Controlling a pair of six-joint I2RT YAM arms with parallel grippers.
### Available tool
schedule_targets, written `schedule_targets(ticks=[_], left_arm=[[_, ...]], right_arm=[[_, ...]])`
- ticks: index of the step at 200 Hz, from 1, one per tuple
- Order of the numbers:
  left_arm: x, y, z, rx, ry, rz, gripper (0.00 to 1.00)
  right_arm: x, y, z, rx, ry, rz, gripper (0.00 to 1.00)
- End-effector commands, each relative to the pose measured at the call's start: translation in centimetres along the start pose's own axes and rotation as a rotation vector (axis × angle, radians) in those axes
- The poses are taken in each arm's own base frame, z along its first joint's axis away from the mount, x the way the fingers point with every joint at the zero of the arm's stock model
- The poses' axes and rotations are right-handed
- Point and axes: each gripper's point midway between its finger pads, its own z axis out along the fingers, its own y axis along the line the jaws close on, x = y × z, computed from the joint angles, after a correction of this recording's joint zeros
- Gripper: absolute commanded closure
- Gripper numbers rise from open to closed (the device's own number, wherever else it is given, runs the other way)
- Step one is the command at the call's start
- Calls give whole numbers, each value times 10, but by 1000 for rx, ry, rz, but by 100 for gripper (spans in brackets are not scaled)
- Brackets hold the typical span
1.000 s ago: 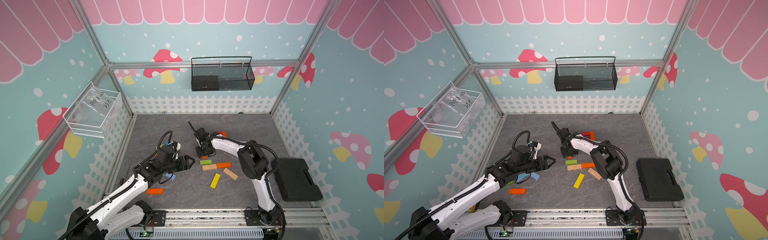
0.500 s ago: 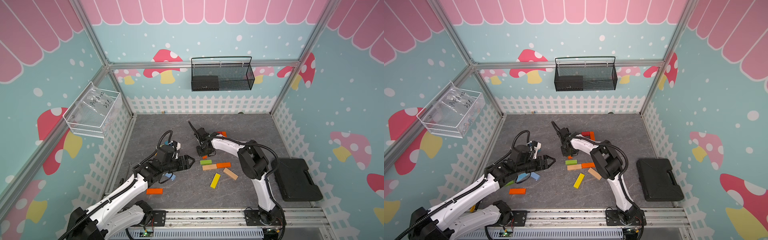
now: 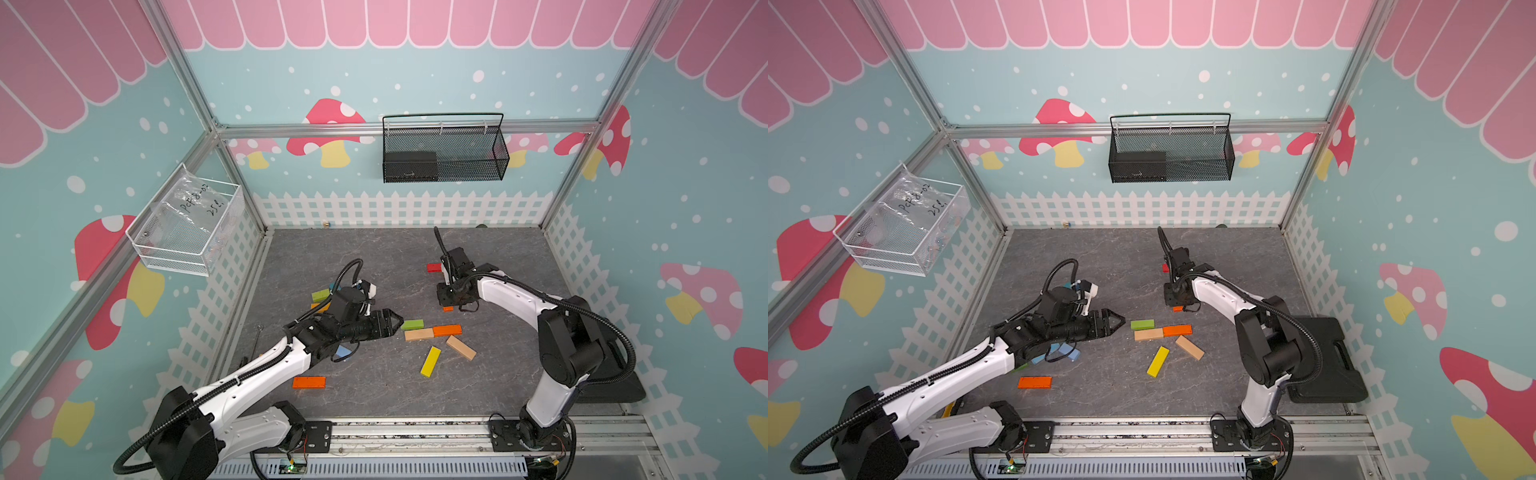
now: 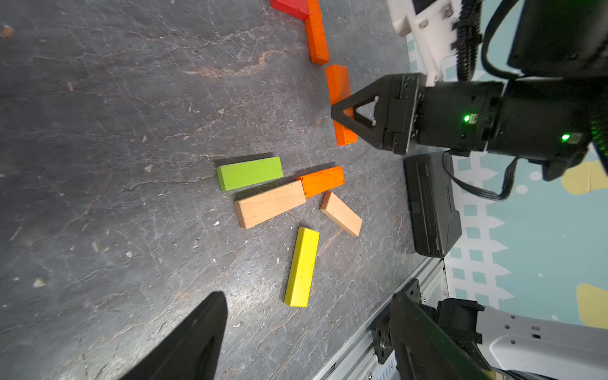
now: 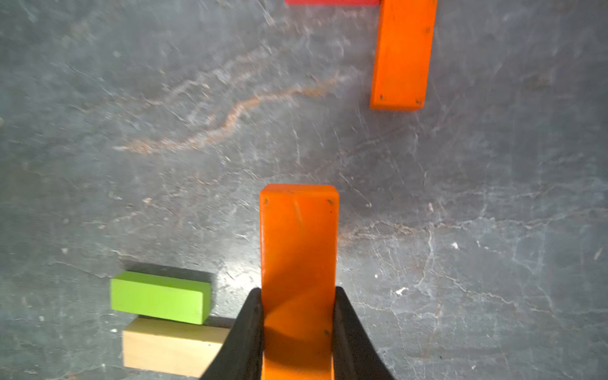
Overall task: Assemble a giraffe with building blocks
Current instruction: Assemble the building block at the center of the board.
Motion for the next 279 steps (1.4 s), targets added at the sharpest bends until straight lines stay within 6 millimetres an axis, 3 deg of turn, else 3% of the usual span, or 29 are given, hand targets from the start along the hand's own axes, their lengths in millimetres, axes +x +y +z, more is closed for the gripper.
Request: schedule_targets(ticks=[1,51,127,279], left_arm=[[-15,-26,-2,68,-48,4,19],[-15,-23,-5,52,-55,11,19],[-14,-21,-12,40,-67,18,19],[-14,-19,-16,28,-74,31,19]], right_arm=[[4,-7,7,-8,2,33,74],[12,-24,25,28,31,61,74],[10,-45,39,58,39,91,74],[-6,-49,59,78,52,98,70]])
